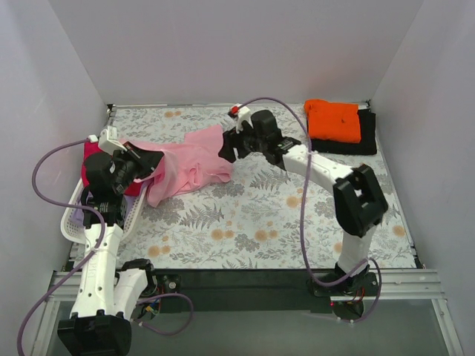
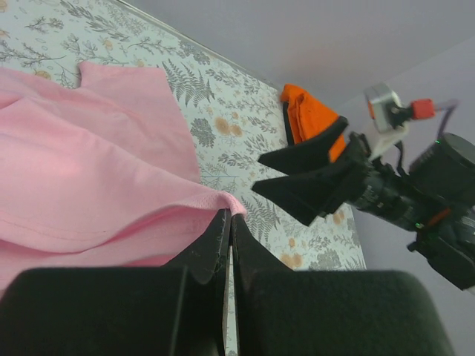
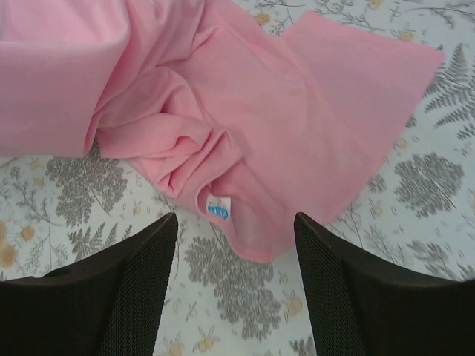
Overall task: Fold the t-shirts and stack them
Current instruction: Flatten the tshirt out
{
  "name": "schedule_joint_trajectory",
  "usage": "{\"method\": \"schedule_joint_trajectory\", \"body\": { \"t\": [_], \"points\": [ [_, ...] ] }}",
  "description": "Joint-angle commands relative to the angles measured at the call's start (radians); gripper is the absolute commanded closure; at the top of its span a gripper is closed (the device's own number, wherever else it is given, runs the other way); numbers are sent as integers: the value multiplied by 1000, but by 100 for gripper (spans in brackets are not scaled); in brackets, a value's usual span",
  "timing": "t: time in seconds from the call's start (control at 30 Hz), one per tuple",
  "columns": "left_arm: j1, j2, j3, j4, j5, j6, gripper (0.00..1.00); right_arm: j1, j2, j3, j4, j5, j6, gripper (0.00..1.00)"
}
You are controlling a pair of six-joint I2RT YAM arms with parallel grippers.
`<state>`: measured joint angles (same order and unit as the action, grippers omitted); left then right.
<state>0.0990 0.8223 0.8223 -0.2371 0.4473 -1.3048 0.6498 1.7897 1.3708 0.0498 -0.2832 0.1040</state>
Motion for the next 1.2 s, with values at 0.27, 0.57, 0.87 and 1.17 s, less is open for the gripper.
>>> {"method": "schedule_joint_trajectory", "body": {
  "t": [0.27,0.57,0.87,1.17],
  "points": [
    [-2,-20,-26,-36,-30,4,100,27,456,433,45,-200,89,41],
    [-2,-14,-40,-27,-19,-4,100,82,505,441,70,-197,77,41],
    [-2,-9,-52,-10,-2,-11,100,139,450,367,81,-47,114,41],
    [-2,-9,-60,-2,18,-16,100,146,562,470,81,-24,114,42]
  ]
}}
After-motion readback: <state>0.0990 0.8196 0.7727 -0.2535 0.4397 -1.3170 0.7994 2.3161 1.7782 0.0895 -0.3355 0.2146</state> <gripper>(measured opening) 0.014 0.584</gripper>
